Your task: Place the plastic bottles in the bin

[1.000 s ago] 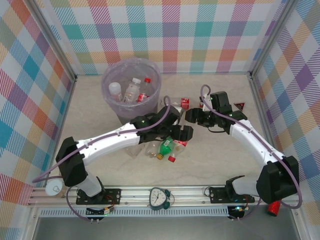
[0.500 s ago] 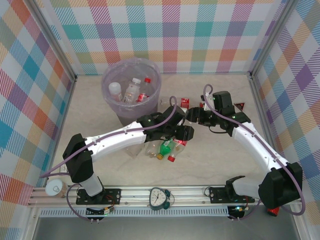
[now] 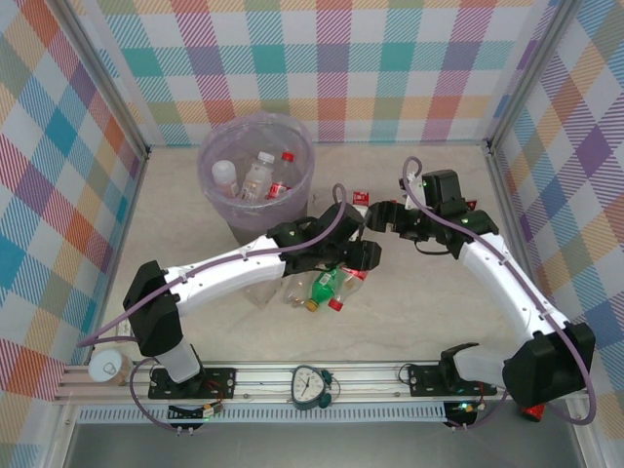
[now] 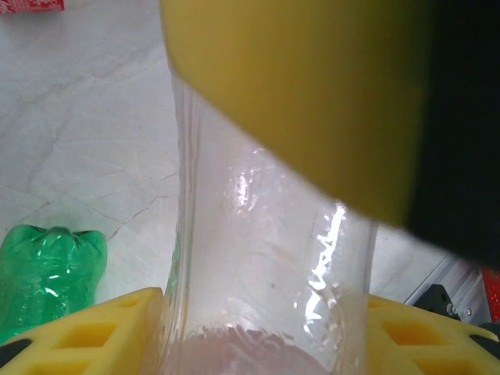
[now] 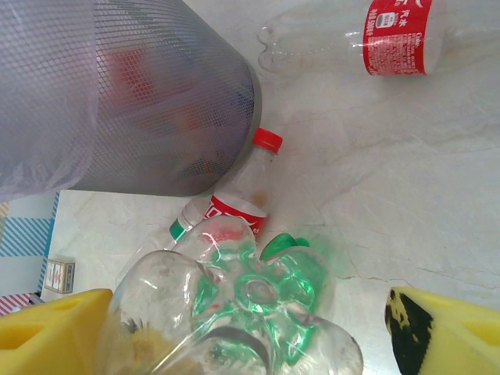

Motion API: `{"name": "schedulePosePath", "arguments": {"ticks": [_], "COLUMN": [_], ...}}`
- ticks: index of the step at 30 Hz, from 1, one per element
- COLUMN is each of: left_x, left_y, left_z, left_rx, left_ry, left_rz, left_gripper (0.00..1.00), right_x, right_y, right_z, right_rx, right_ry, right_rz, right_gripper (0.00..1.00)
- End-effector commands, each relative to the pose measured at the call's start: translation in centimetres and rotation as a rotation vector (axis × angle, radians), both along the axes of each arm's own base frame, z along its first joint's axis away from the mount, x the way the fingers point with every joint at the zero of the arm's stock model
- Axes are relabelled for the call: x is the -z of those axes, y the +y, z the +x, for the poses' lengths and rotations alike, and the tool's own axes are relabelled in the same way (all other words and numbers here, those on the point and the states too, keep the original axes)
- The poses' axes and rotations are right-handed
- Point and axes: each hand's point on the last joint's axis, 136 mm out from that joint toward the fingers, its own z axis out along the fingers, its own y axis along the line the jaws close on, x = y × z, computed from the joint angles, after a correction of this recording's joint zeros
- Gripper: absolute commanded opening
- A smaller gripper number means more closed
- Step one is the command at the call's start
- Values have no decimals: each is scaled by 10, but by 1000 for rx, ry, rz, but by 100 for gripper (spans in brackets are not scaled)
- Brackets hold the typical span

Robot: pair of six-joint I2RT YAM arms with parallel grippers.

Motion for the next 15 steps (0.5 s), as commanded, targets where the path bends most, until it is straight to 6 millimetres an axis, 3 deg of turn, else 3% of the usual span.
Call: {"name": "schedulePosePath", "arguments": {"ticks": [1, 6, 11, 15], "left_x": [-13, -23, -33, -65], "left_y": [13, 17, 32, 53], "left_z": [3, 10, 8, 12], "left_rx": [-41, -74, -88, -108], "left_ry": [-47, -88, -120, -196], "left_rz": [18, -10, 10, 17], "left_gripper": [51, 51, 50, 50], "right_x": [-26, -31, -29, -24], "right_y": [-28, -45, -79, -101], "right_z": [-2, -4, -3, -8], "right_rx": [58, 110, 228, 281], "right_ry": [-76, -85, -105, -106], "right_rz": [-61, -48, -129, -158], "right_gripper": [88, 89, 88, 88]}}
